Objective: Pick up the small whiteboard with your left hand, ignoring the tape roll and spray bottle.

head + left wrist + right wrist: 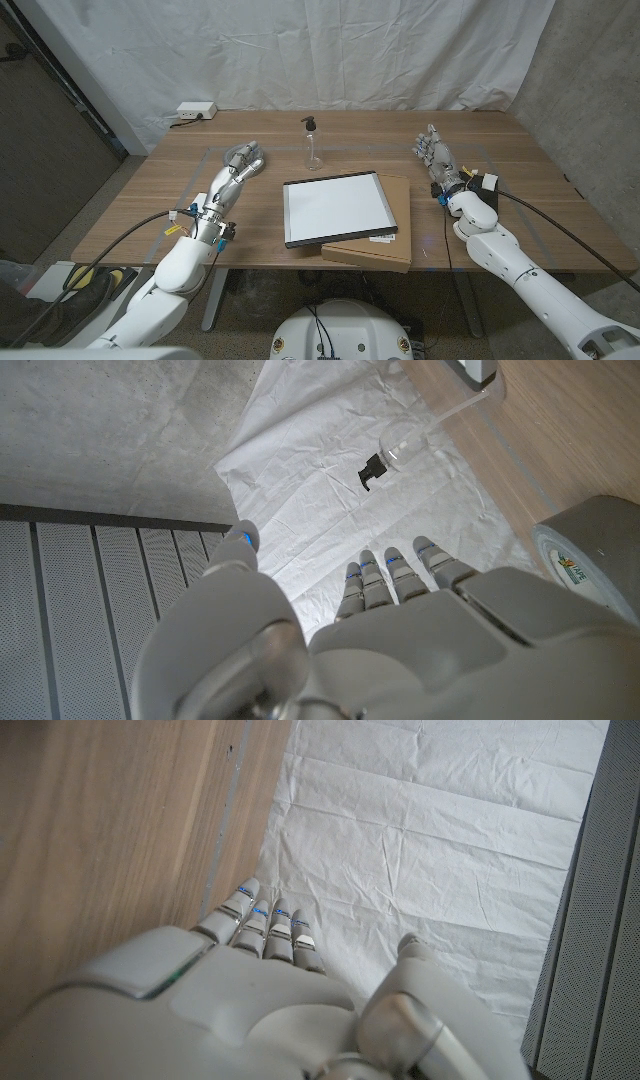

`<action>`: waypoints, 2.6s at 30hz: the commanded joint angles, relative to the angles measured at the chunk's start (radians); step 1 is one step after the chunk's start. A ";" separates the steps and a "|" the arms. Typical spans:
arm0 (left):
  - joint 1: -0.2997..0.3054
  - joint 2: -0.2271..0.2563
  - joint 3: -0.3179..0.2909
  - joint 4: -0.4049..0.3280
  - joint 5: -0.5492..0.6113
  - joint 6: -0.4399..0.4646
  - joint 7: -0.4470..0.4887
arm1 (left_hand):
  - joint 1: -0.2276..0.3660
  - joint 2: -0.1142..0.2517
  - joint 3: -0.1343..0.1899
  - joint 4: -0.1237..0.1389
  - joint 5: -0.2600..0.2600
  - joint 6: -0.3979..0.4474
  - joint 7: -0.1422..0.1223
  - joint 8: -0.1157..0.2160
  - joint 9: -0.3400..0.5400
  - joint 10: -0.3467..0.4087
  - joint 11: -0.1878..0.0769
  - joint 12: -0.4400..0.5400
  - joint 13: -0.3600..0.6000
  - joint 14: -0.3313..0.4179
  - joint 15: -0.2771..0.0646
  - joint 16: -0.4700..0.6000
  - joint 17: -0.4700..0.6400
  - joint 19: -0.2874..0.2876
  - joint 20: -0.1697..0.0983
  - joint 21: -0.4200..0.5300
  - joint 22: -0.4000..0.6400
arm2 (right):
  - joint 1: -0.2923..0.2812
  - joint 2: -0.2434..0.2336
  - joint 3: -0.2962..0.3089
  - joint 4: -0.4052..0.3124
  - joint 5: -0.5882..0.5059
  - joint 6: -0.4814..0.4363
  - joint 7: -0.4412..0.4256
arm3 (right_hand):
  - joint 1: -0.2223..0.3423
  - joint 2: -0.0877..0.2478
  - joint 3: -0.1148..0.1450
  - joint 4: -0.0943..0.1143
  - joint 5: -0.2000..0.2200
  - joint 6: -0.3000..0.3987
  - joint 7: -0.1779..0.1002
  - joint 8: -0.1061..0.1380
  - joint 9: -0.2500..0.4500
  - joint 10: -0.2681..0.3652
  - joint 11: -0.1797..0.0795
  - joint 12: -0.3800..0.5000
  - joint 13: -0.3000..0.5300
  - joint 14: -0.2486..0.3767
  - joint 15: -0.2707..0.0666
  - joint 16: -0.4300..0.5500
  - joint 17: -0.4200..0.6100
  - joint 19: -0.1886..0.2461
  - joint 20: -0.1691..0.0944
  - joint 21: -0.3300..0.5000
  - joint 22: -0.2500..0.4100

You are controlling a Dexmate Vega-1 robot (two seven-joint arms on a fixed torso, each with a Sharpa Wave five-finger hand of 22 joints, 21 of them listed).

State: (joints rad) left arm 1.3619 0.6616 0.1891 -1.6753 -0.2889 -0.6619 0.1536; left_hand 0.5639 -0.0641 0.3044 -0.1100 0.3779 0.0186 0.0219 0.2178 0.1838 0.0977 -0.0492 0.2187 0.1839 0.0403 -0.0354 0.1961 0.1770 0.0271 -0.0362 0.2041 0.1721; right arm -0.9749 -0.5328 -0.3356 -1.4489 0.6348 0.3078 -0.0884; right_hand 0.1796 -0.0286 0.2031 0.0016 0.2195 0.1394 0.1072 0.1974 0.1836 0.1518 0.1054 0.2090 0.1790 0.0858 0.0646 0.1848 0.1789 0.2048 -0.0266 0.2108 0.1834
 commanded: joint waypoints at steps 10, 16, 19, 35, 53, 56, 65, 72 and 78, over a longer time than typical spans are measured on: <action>0.105 0.001 -0.071 -0.078 0.164 -0.002 0.066 | 0.128 -0.020 0.016 -0.056 -0.008 0.045 -0.018 0.009 0.005 0.048 -0.035 0.006 0.005 0.052 -0.029 0.003 0.001 0.043 -0.068 0.006 0.002 | -0.033 0.003 0.009 -0.033 -0.004 0.006 -0.036 | 0.008 0.005 -0.001 -0.007 0.002 0.007 -0.001 0.000 0.003 0.011 -0.002 0.004 0.004 0.011 -0.003 0.003 0.004 0.003 0.003 -0.004 0.003; 0.101 0.006 -0.077 -0.049 0.148 -0.042 0.039 | 0.172 -0.029 0.018 -0.064 -0.013 0.056 -0.024 0.009 0.005 0.058 -0.045 0.005 0.005 0.067 -0.041 0.003 0.000 0.054 -0.072 0.005 0.002 | -0.046 0.003 0.013 -0.044 -0.009 0.005 -0.053 | 0.008 0.005 -0.001 -0.007 0.002 0.007 -0.002 0.000 0.003 0.011 -0.003 0.003 0.004 0.010 -0.003 0.003 0.005 0.002 0.004 -0.005 0.003; 0.106 0.008 -0.086 -0.044 0.153 -0.045 0.036 | 0.217 -0.048 0.014 -0.066 -0.019 0.076 -0.037 0.012 0.006 0.085 -0.066 0.009 0.005 0.088 -0.060 0.003 -0.001 0.073 -0.085 0.006 0.002 | -0.052 0.004 0.014 -0.050 -0.012 0.005 -0.063 | 0.007 0.006 -0.002 -0.008 0.001 0.007 -0.002 0.000 0.003 0.011 -0.002 0.003 0.004 0.010 -0.003 0.003 0.005 0.003 0.003 -0.005 0.003; 0.169 -0.033 -0.172 -0.074 0.328 -0.011 0.147 | 0.259 -0.090 -0.018 -0.055 -0.032 0.110 -0.061 0.012 0.007 0.117 -0.094 0.008 0.005 0.128 -0.090 0.002 -0.002 0.110 -0.094 0.007 0.001 | -0.070 0.009 0.016 -0.076 -0.027 -0.003 -0.103 | 0.007 0.007 -0.004 -0.009 0.001 0.010 -0.001 0.000 0.003 0.011 -0.004 0.002 0.004 0.011 -0.004 0.003 0.005 0.002 0.004 -0.005 0.003; 0.105 -0.149 -0.179 0.036 0.624 -0.098 0.343 | 0.298 -0.103 -0.059 -0.046 -0.036 0.173 -0.094 0.019 0.008 0.175 -0.115 0.012 0.006 0.181 -0.114 0.002 -0.001 0.173 -0.114 0.012 0.001 | -0.084 0.015 0.020 -0.100 -0.046 0.003 -0.136 | 0.007 0.008 -0.005 -0.011 0.000 0.010 -0.002 -0.001 0.004 0.011 -0.003 0.001 0.004 0.011 -0.003 0.002 0.005 0.002 0.005 -0.006 0.003; 0.113 -0.143 -0.178 0.012 0.663 -0.051 0.360 | 0.299 -0.104 -0.063 -0.045 -0.036 0.178 -0.098 0.019 0.008 0.179 -0.118 0.012 0.006 0.183 -0.116 0.001 -0.001 0.175 -0.116 0.011 0.001 | -0.082 0.019 0.018 -0.098 -0.046 0.008 -0.130 | 0.006 0.008 -0.006 -0.011 -0.001 0.010 -0.003 -0.001 0.004 0.011 -0.001 0.001 0.004 0.011 -0.002 0.002 0.005 0.002 0.005 -0.006 0.003; 0.141 -0.105 -0.157 -0.064 0.727 0.089 0.392 | 0.305 -0.103 -0.074 -0.042 -0.036 0.172 -0.097 0.011 0.009 0.174 -0.117 0.005 0.006 0.181 -0.115 -0.004 0.000 0.182 -0.106 0.009 0.001 | -0.073 0.028 0.010 -0.086 -0.044 0.006 -0.125 | 0.006 0.008 -0.007 -0.012 -0.001 0.010 -0.003 -0.001 0.004 0.011 -0.003 0.001 0.004 0.011 -0.001 0.002 0.005 0.001 0.005 -0.006 0.003; 0.178 -0.075 -0.146 -0.140 0.800 0.200 0.446 | 0.311 -0.100 -0.082 -0.040 -0.036 0.157 -0.097 0.002 0.009 0.161 -0.118 -0.004 0.007 0.172 -0.113 -0.009 0.000 0.179 -0.106 0.004 0.001 | -0.072 0.029 0.010 -0.085 -0.046 0.005 -0.128 | 0.006 0.008 -0.008 -0.012 -0.001 0.009 -0.003 -0.001 0.004 0.012 -0.001 0.001 0.004 0.011 -0.001 0.002 0.005 0.002 0.006 -0.006 0.003; 0.222 -0.047 -0.146 -0.213 0.857 0.301 0.483 | 0.313 -0.098 -0.089 -0.037 -0.035 0.154 -0.098 -0.001 0.009 0.154 -0.120 -0.008 0.007 0.164 -0.114 -0.012 0.001 0.175 -0.110 0.000 0.002 | -0.072 0.030 0.010 -0.083 -0.043 0.004 -0.126 | 0.005 0.009 -0.008 -0.013 -0.001 0.010 -0.003 -0.001 0.004 0.012 -0.002 0.001 0.004 0.011 -0.001 0.002 0.005 0.002 0.005 -0.006 0.003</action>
State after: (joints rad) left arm 1.5188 0.5694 0.0342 -1.7676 0.4599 -0.5294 0.5657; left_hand 0.8677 -0.1616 0.2208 -0.1506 0.3437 0.1785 -0.0714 0.2207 0.1884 0.2596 -0.1677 0.2143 0.1887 0.2108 -0.0399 0.1906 0.1748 0.2004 -0.0372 0.2069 0.1724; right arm -1.0493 -0.5069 -0.3234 -1.5382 0.5890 0.3115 -0.2176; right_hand 0.1796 -0.0286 0.1933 -0.0081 0.2195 0.1393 0.1072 0.1974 0.1836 0.1518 0.1054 0.2090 0.1789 0.0893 0.0609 0.1848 0.1789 0.2063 -0.0251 0.2070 0.1834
